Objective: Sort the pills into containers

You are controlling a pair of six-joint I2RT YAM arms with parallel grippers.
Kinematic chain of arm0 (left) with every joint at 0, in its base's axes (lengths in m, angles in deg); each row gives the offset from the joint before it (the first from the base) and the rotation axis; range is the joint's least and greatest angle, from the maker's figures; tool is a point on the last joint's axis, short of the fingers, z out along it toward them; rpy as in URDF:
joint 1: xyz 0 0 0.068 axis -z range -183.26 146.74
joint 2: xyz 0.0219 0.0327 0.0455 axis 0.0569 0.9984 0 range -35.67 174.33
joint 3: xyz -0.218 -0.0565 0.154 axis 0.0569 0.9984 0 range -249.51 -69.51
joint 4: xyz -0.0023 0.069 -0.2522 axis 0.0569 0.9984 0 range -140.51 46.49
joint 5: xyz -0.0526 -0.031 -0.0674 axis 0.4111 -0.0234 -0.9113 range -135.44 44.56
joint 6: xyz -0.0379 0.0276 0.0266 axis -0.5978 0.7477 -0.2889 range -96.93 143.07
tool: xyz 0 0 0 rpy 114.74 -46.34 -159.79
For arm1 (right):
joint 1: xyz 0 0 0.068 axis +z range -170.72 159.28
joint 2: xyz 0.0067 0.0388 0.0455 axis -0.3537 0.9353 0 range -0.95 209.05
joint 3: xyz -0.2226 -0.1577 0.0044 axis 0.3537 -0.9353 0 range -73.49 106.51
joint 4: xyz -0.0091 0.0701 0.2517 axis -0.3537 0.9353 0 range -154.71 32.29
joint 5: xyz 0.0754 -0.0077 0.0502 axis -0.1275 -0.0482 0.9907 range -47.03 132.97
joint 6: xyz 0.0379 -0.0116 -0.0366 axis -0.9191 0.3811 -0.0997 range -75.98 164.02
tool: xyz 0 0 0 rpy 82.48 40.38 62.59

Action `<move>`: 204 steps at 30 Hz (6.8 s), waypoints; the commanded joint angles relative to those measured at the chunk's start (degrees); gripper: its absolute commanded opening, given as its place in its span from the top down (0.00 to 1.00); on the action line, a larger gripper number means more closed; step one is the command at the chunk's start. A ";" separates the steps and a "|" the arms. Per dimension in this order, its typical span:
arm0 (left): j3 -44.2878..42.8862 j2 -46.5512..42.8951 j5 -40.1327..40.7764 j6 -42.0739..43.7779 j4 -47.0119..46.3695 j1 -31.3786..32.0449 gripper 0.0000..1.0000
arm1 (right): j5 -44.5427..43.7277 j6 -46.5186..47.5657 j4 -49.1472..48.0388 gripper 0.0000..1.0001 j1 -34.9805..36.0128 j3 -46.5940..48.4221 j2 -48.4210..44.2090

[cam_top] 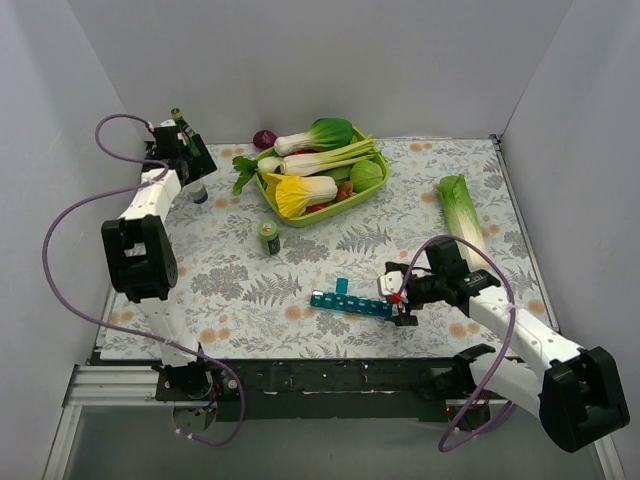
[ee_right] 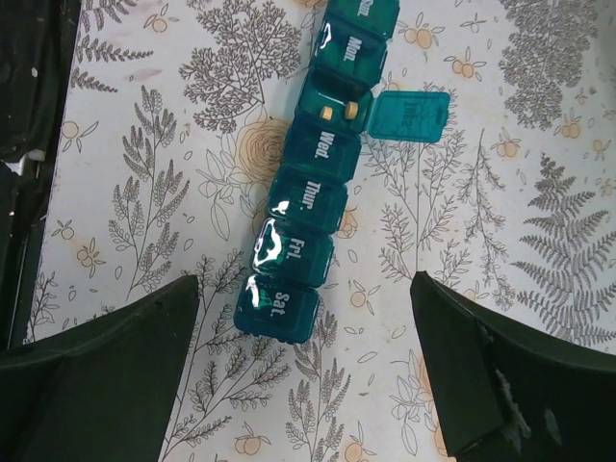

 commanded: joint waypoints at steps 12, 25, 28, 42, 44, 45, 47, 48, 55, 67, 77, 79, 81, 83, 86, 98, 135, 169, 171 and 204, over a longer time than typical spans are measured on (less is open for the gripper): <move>52.17 -59.71 -57.25 -2.66 -16.33 3.07 0.02 | -1.97 -7.89 -4.41 0.03 2.18 0.72 11.67; 57.99 -60.05 -51.37 -4.49 -20.99 19.41 0.12 | -13.04 -17.57 -16.91 0.18 8.50 -2.44 15.80; 55.97 -55.38 -47.16 -9.49 -22.84 24.25 0.28 | -14.10 -18.53 -17.61 0.27 9.30 -2.27 16.68; 42.70 -25.32 -31.15 -19.53 -23.37 37.79 0.67 | -15.25 -18.71 -17.96 0.54 9.83 -2.97 16.95; 41.55 -21.72 -30.18 -19.62 -23.28 38.06 0.68 | -15.16 -18.71 -17.97 0.56 9.83 -2.80 17.21; 40.76 -20.66 -29.92 -19.62 -23.28 38.41 0.70 | -15.16 -18.89 -17.97 0.58 9.74 -2.79 17.30; 39.88 -17.85 -29.57 -19.36 -23.19 38.68 0.70 | -14.90 -18.72 -18.05 0.60 9.83 -2.79 17.21; 39.44 -16.88 -29.74 -19.27 -23.28 39.02 0.71 | -14.90 -18.80 -18.05 0.61 9.92 -2.88 17.30; 36.71 -11.69 -36.94 -17.86 -23.54 41.75 0.88 | -14.81 -19.33 -18.32 0.64 9.92 -2.71 17.65; 43.30 -19.06 -42.75 -18.04 -24.69 44.21 1.00 | -16.30 -19.86 -18.23 0.66 9.92 -2.18 19.32; 46.65 -20.65 -39.33 -17.07 -18.54 46.23 1.00 | -17.09 -20.21 -18.23 0.67 9.92 -1.83 20.55; 46.12 -20.21 -38.19 -16.63 -16.96 46.50 1.00 | -17.45 -20.30 -18.14 0.67 9.92 -1.74 20.90; 45.68 -20.30 -35.39 -16.45 -14.85 46.76 1.00 | -17.71 -20.38 -18.14 0.67 10.01 -1.83 20.99; 44.98 -20.82 -34.14 -16.19 -13.88 46.85 1.00 | -17.80 -20.30 -18.14 0.67 10.01 -1.83 21.17; 43.32 -22.84 -32.64 -16.36 -13.44 46.85 1.00 | -17.88 -20.38 -18.23 0.67 10.09 -1.74 21.34; 38.73 -26.10 -31.15 -15.75 -10.01 46.85 1.00 | -18.24 -20.47 -18.23 0.67 10.36 -1.56 21.69; 44.35 -48.31 -18.68 -15.58 -4.91 47.38 0.57 | -16.75 -20.04 -16.03 0.26 10.36 -0.07 18.98; 53.94 -27.69 -35.72 -19.88 -30.84 46.24 0.82 | -6.02 -31.01 -11.81 0.94 10.36 11.00 18.00; 53.94 -26.46 -34.84 -19.88 -30.40 46.23 0.82 | -5.76 -31.46 -11.99 0.94 10.36 11.27 18.35; 49.37 -25.40 -34.58 -19.88 -27.23 46.15 0.80 | -11.64 -29.53 -4.78 0.96 11.15 13.12 16.77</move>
